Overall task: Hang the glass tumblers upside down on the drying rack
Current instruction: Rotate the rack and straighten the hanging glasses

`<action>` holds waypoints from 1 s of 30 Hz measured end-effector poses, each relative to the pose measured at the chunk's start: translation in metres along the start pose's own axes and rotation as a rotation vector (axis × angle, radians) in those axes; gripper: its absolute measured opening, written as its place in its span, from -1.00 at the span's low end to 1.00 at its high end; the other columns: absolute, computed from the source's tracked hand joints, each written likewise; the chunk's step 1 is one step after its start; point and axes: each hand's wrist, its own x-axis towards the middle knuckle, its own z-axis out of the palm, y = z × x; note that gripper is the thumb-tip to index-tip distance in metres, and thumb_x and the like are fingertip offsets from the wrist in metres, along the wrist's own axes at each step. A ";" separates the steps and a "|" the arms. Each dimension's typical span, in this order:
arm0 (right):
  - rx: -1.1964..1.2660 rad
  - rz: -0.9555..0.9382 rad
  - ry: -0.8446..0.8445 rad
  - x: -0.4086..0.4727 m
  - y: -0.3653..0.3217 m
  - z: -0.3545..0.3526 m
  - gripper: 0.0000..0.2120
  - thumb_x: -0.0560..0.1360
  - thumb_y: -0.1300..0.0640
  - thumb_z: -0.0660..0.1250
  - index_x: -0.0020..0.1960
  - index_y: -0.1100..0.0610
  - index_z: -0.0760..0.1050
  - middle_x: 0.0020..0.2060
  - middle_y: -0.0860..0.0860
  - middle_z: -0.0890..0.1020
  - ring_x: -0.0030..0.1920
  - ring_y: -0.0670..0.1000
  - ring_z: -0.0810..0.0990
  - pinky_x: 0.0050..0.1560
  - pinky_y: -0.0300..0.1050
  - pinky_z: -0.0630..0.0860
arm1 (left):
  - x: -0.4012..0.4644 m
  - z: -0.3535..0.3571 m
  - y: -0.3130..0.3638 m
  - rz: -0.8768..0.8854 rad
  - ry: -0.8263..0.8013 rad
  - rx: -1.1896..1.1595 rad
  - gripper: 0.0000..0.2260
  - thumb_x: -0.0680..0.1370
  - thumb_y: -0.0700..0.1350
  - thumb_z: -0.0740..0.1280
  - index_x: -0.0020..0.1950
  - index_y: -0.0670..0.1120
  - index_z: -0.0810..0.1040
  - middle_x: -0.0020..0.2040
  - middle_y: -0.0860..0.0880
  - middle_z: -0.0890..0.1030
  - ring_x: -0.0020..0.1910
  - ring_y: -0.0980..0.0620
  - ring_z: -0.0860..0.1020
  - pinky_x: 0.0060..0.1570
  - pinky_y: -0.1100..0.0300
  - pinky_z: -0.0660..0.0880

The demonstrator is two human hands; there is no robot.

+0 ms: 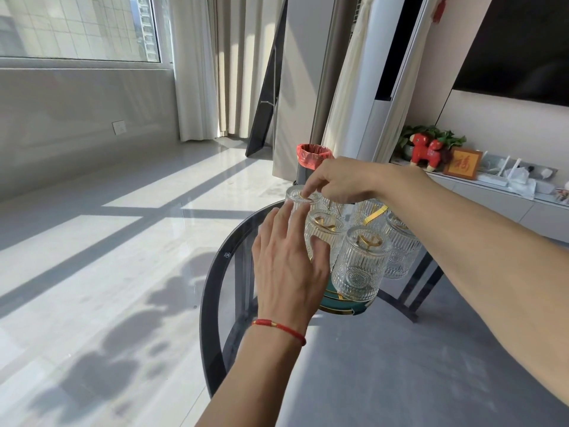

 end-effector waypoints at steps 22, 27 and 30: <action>0.132 -0.150 0.505 -0.109 0.015 0.026 -0.65 0.53 0.33 0.24 0.14 0.05 0.70 0.13 0.07 0.72 -0.29 -0.42 0.54 -0.15 -0.49 0.40 | 0.001 0.009 -0.003 0.217 -0.276 0.076 -0.51 0.53 -0.10 0.31 0.48 0.04 0.38 0.63 -0.08 0.22 0.55 -0.14 0.26 0.40 -0.13 0.39; 0.170 -0.184 0.600 -0.157 0.016 0.050 -0.68 0.51 0.37 0.28 0.06 0.09 0.72 0.07 -0.02 0.74 0.13 -0.05 0.65 0.22 -0.05 0.53 | 0.004 0.019 -0.006 0.197 -0.216 -0.025 -0.65 0.55 -0.17 0.32 0.34 -0.02 0.46 0.53 -0.17 0.34 0.52 -0.14 0.32 0.40 -0.02 0.36; 0.216 -0.165 0.684 -0.177 0.019 0.074 -0.66 0.45 0.44 0.30 0.00 0.11 0.72 0.04 -0.06 0.75 0.13 -0.04 0.66 0.24 -0.09 0.48 | 0.004 0.022 -0.011 0.216 -0.242 0.018 -0.48 0.41 -0.26 0.40 0.34 -0.02 0.41 0.47 -0.15 0.36 0.52 -0.15 0.31 0.35 0.03 0.37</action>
